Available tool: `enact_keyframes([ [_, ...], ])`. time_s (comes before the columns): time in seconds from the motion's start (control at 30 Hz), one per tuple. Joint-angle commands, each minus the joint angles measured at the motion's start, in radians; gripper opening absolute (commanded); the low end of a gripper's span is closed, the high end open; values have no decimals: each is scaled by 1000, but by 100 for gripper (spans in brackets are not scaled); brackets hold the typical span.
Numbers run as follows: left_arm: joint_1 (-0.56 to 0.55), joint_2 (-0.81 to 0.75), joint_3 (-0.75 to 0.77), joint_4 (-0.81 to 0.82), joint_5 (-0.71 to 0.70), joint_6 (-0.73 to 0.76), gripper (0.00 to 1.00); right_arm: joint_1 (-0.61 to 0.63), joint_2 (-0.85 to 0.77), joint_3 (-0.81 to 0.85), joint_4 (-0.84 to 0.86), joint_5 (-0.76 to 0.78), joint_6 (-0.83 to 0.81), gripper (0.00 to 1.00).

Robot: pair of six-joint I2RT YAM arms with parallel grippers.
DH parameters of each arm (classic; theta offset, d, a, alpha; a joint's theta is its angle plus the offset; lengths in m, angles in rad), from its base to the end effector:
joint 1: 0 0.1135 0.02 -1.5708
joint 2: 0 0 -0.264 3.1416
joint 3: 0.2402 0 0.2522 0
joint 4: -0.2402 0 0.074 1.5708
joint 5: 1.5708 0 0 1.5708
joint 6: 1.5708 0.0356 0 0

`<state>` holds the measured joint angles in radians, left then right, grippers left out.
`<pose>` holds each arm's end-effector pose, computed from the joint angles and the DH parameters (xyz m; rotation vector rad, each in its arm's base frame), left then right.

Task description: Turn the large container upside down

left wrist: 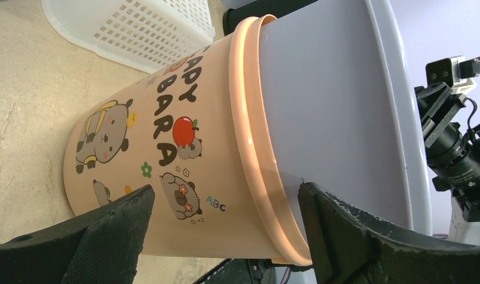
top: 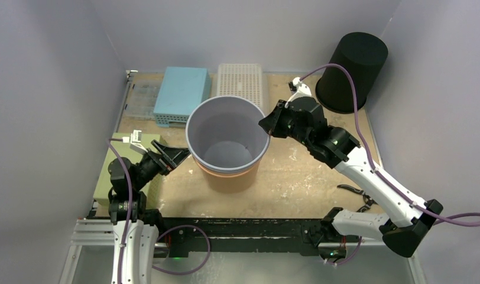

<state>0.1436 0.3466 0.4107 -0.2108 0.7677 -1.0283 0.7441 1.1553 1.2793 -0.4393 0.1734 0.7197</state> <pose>0.1133 -0.0086 0.2642 -0.4606 1.8000 -1.2886 0.1901 0.1667 0.4111 0.1000 1.9667 0.8260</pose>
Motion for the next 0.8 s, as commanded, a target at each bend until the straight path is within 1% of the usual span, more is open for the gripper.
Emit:
enact_keyframes([
  [0.0, -3, 4, 6, -9, 7, 37, 91, 6, -29, 7, 181, -72, 93, 0],
  [0.13, -2, 16, 24, -81, -36, 94, 90, 6, -45, -2, 199, -72, 87, 0],
  [0.23, -2, 33, 38, -154, -92, 121, 87, 6, -68, -6, 261, -122, 26, 0],
  [0.4, -2, 36, 31, -150, -114, 110, 85, 6, -111, 12, 279, -138, -35, 0],
  [0.57, -1, 36, 37, -154, -125, 107, 85, 6, -149, -8, 338, -196, -31, 0],
  [0.67, -2, 40, 50, -155, -116, 107, 85, 6, -164, -6, 347, -198, -31, 0],
  [0.77, -2, 45, 59, -157, -112, 107, 85, 6, -210, -28, 411, -191, -63, 0],
])
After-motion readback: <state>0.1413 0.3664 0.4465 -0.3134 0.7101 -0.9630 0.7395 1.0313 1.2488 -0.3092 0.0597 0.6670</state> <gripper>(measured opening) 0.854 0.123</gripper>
